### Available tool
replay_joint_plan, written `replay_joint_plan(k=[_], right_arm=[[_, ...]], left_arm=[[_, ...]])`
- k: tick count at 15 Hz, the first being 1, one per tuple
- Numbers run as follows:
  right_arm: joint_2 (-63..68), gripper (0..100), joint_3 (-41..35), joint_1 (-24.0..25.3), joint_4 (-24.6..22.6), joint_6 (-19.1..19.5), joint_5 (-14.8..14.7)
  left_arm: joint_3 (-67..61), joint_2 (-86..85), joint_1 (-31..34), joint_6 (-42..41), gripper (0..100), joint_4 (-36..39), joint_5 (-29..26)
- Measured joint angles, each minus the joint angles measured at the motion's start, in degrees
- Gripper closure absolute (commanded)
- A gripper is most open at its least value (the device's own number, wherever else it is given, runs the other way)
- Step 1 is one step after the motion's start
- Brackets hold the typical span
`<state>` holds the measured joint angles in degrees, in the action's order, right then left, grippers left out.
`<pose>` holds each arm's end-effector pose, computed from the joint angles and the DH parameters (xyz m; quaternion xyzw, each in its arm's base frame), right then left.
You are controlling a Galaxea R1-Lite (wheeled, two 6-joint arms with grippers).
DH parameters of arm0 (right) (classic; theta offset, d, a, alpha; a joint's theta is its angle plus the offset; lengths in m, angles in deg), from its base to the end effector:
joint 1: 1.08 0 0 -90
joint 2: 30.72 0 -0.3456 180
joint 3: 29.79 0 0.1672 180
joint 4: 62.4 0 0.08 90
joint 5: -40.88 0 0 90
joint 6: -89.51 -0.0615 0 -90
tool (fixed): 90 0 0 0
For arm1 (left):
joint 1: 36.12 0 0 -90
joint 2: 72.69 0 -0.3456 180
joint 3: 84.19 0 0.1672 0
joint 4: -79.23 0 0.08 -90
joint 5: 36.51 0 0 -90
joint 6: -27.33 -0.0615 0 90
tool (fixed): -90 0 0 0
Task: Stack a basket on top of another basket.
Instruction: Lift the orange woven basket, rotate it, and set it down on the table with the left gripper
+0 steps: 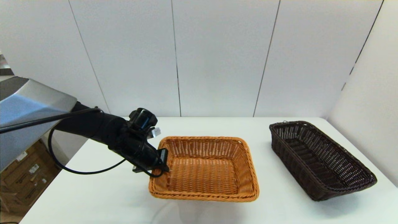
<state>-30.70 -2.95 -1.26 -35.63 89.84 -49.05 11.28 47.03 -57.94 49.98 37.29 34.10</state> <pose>-0.0549 0.0002 0.0757 -0.0029 -0.0004 -0.0010 1.0000 0.3447 -0.1600 0.1052 -0.1426 0.5932 -0.1819 0.7712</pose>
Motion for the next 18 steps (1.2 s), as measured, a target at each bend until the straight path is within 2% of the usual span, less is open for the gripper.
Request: replay_joint_plan(k=[18], right_arm=[[0.00,0,0.00,0.00,0.00,0.00,0.00]], left_arm=[[2.26,3.78,-0.23,0.91,100,-0.02,-1.33]])
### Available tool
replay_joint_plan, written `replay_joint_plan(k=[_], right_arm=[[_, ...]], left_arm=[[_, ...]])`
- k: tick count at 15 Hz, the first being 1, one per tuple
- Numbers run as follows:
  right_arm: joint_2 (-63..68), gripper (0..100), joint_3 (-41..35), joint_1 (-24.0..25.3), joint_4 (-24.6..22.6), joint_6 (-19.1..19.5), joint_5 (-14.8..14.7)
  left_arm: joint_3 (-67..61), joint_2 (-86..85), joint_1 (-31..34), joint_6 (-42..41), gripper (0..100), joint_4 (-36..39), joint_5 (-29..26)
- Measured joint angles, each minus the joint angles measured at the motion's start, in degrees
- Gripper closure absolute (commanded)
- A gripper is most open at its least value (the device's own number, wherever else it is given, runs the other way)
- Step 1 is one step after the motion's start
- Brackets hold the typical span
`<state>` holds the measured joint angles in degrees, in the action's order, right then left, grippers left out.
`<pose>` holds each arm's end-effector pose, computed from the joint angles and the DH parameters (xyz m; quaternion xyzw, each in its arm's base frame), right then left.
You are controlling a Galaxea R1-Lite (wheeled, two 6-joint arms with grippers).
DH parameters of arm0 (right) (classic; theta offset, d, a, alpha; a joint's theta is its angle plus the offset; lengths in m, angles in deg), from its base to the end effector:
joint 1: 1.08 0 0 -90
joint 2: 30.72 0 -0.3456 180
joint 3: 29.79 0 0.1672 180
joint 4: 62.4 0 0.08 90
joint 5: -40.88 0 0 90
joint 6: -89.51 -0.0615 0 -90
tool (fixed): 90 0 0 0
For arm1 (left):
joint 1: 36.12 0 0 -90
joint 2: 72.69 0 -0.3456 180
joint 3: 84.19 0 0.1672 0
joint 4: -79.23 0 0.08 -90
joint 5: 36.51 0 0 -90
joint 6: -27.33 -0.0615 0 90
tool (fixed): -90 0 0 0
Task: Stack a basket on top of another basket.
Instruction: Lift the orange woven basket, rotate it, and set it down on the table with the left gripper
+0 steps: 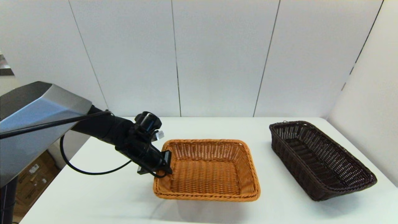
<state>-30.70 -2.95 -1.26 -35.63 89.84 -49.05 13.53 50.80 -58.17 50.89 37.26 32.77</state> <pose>-0.0549 0.0002 0.0757 -0.0029 -0.0004 -0.0010 1.0000 0.3564 -0.1678 0.0883 -0.1515 0.6073 -0.1826 0.7582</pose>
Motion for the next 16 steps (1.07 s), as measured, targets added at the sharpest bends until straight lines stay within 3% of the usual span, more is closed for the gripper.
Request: replay_joint_plan(k=[10,11,16], right_arm=[[0.00,0,0.00,0.00,0.00,0.00,0.00],[0.00,0,0.00,0.00,0.00,-0.02,0.00],[0.00,0,0.00,0.00,0.00,-0.02,-0.02]], left_arm=[[1.79,1.34,0.09,3.69,100,0.09,0.20],[1.82,1.34,0.09,3.74,0,0.04,0.26],[1.82,1.51,0.09,4.57,0,0.06,0.35]])
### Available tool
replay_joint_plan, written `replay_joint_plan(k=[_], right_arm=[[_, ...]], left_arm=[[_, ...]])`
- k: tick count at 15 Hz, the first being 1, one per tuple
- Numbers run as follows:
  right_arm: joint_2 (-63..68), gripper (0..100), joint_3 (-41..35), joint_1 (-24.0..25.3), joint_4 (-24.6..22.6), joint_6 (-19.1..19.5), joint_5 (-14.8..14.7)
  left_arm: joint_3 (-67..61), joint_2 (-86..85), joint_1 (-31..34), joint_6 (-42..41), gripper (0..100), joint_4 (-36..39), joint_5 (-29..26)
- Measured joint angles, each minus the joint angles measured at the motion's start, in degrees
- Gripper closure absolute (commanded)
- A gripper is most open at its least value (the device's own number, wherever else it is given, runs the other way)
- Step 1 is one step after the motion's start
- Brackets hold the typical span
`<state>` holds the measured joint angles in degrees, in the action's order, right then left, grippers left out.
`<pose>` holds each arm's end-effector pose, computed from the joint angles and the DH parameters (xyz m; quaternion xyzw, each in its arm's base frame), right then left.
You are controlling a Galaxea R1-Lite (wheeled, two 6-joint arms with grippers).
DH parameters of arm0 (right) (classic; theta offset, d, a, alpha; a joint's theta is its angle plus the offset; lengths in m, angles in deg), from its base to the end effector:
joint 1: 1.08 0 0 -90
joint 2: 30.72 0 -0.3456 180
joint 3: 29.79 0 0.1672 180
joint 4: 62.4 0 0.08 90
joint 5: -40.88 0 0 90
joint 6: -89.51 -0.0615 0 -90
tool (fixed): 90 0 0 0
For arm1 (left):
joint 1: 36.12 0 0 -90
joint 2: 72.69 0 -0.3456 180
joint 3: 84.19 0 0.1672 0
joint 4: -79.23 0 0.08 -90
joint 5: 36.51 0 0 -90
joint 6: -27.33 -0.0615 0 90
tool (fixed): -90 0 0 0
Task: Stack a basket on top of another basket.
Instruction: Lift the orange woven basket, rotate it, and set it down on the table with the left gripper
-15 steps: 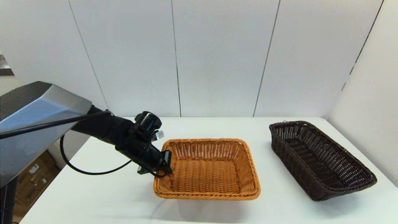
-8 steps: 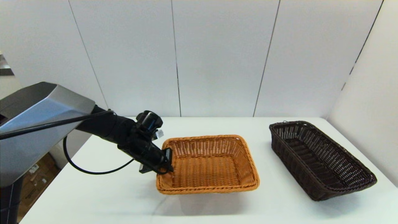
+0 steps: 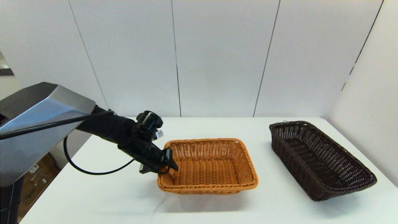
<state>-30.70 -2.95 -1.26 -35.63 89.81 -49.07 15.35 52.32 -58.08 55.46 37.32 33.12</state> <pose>-0.0549 0.0002 0.0757 -0.0026 -0.0004 -0.0011 1.0000 0.3650 -0.1702 0.0841 -0.1811 0.6110 -0.1566 0.7545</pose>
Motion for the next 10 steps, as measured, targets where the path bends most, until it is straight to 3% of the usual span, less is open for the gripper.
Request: replay_joint_plan(k=[10], right_arm=[[0.00,0,0.00,0.00,0.00,0.00,0.02]], left_arm=[[0.04,-2.86,-0.05,-0.46,0,-1.82,2.16]])
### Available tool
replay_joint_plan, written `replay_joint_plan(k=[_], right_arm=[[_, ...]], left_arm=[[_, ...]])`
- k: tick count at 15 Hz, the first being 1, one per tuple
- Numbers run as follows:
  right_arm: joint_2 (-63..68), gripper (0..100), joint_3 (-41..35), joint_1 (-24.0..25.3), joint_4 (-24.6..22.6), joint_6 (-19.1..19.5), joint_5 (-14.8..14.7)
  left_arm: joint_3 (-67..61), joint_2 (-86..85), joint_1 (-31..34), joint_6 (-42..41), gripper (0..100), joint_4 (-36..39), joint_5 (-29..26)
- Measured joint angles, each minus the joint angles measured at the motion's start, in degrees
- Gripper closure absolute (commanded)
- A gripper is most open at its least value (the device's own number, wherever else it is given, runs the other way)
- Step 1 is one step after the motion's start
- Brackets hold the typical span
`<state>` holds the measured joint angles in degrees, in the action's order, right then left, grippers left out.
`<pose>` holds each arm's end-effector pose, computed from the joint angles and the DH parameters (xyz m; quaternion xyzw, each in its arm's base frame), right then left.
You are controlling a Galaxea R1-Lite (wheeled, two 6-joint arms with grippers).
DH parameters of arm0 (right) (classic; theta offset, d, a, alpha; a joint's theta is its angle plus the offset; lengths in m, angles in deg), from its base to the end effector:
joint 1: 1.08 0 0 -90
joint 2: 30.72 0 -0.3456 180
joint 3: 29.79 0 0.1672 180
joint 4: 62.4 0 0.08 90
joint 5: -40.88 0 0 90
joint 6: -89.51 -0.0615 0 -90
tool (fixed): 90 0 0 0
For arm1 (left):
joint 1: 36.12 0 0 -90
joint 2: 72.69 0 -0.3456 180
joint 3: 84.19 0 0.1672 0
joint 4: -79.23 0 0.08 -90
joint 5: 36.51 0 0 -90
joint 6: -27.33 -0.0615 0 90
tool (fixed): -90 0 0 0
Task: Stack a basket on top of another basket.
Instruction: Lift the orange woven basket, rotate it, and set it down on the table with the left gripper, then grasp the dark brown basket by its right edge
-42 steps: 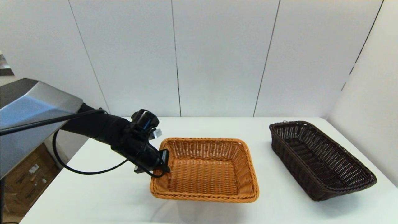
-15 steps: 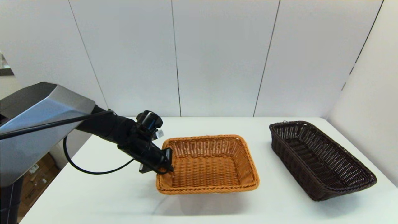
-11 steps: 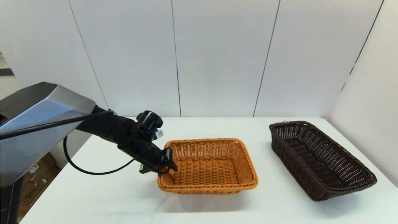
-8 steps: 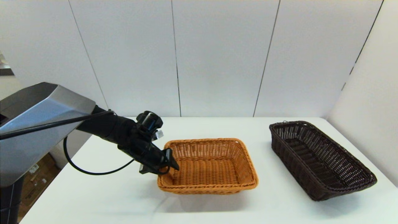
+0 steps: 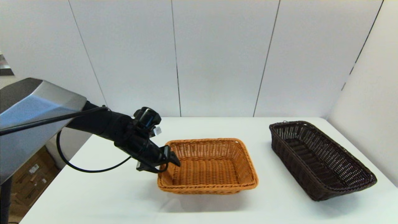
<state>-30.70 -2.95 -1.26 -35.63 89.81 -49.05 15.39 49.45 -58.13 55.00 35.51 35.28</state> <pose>-0.0549 0.0002 0.0757 -0.0026 -0.0004 -0.0010 1.0000 0.3580 -0.1655 0.1018 -0.1704 0.5994 -0.1489 0.7678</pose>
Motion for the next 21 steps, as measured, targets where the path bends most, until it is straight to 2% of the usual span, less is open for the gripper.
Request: replay_joint_plan(k=[4,9,13,18,21], right_arm=[[0.00,0,0.00,0.00,0.00,0.02,0.00],[0.00,0,0.00,0.00,0.00,0.00,0.00],[0.00,0,0.00,0.00,0.00,0.02,0.00],[0.00,0,0.00,0.00,0.00,-0.06,-0.07],[0.00,0,0.00,0.00,0.00,-0.06,-0.07]], left_arm=[[-0.04,-2.99,-0.22,-0.04,0,-0.20,-0.04],[-0.15,-7.51,-0.30,-0.09,0,-4.08,0.49],[-0.44,-14.59,0.24,-0.66,0,-7.69,5.13],[-3.97,-30.51,4.19,-1.24,0,-12.30,6.67],[-9.98,-43.09,6.92,-3.72,0,-13.87,11.33]])
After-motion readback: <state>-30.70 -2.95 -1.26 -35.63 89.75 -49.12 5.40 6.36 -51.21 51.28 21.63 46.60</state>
